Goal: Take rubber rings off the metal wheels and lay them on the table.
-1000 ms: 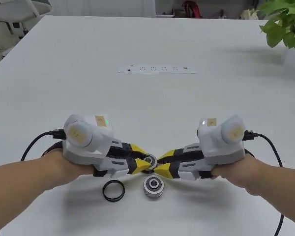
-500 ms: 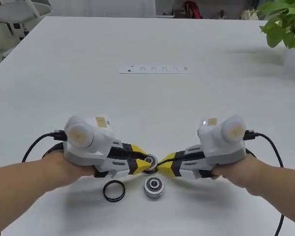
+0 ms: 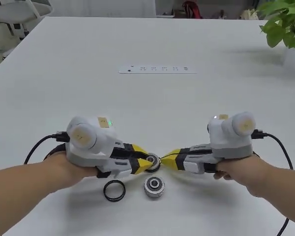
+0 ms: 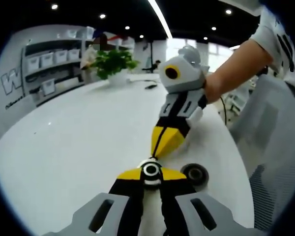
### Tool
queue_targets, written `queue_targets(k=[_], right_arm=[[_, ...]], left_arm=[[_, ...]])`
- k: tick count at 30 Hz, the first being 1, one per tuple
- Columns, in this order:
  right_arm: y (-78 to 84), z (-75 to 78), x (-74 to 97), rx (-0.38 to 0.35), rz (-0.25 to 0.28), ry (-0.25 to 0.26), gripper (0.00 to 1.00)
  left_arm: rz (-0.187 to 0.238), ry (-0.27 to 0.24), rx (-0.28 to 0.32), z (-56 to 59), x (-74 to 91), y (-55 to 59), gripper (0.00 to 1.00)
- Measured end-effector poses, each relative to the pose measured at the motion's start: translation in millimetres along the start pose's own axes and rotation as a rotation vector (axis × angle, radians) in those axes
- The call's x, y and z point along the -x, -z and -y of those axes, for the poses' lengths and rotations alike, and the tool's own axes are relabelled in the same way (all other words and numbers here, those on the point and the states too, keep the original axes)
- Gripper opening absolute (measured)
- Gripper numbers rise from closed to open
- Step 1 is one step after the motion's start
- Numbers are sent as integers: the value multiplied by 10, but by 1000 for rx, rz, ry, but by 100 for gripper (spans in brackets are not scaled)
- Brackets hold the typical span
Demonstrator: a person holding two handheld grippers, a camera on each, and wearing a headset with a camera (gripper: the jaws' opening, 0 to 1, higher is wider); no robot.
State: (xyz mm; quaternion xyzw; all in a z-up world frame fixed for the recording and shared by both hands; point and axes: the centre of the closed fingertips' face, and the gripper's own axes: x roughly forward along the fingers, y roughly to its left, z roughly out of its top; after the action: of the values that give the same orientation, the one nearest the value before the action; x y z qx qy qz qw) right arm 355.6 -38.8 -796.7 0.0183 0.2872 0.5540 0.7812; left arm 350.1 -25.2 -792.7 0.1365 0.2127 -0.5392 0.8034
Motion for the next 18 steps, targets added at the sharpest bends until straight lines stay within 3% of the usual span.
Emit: queue_targets(k=[9, 18], right_arm=[[-23, -65, -15, -36, -3, -8, 0], [-26, -130, -47, -27, -14, -28, 0]], left_arm=[[-10, -10, -15, -2, -14, -1, 12], [-28, -15, -17, 2, -34, 0, 12]])
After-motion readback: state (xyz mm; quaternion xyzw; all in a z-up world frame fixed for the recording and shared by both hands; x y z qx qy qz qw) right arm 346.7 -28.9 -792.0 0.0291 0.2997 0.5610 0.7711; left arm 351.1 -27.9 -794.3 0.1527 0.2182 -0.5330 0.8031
